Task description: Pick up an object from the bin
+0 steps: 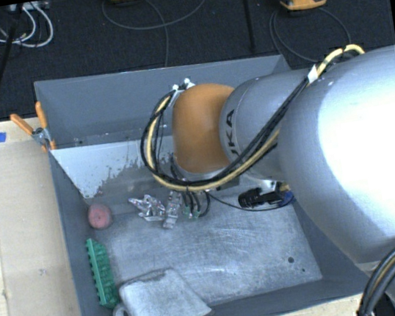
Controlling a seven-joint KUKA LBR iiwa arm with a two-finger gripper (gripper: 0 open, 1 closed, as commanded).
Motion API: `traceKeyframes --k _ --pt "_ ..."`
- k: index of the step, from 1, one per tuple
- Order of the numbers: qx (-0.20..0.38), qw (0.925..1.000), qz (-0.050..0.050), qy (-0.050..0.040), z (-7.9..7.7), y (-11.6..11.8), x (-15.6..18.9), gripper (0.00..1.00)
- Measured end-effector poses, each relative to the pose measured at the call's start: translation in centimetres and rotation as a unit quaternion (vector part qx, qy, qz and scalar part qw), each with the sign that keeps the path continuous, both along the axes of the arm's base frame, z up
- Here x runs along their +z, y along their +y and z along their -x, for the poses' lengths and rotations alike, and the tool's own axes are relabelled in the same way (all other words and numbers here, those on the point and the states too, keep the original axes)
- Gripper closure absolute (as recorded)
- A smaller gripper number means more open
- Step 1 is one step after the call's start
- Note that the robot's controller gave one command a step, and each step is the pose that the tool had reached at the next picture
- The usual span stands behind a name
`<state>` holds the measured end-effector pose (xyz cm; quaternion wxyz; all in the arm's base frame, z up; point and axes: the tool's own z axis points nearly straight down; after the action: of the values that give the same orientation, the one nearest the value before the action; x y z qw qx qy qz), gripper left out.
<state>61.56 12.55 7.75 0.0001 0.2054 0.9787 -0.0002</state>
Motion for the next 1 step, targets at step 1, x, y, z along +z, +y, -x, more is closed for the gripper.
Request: traceKeyframes --k 1 --pt "0.001 1.0000 0.000 -0.0002 0.00 0.03 0.00 1.00"
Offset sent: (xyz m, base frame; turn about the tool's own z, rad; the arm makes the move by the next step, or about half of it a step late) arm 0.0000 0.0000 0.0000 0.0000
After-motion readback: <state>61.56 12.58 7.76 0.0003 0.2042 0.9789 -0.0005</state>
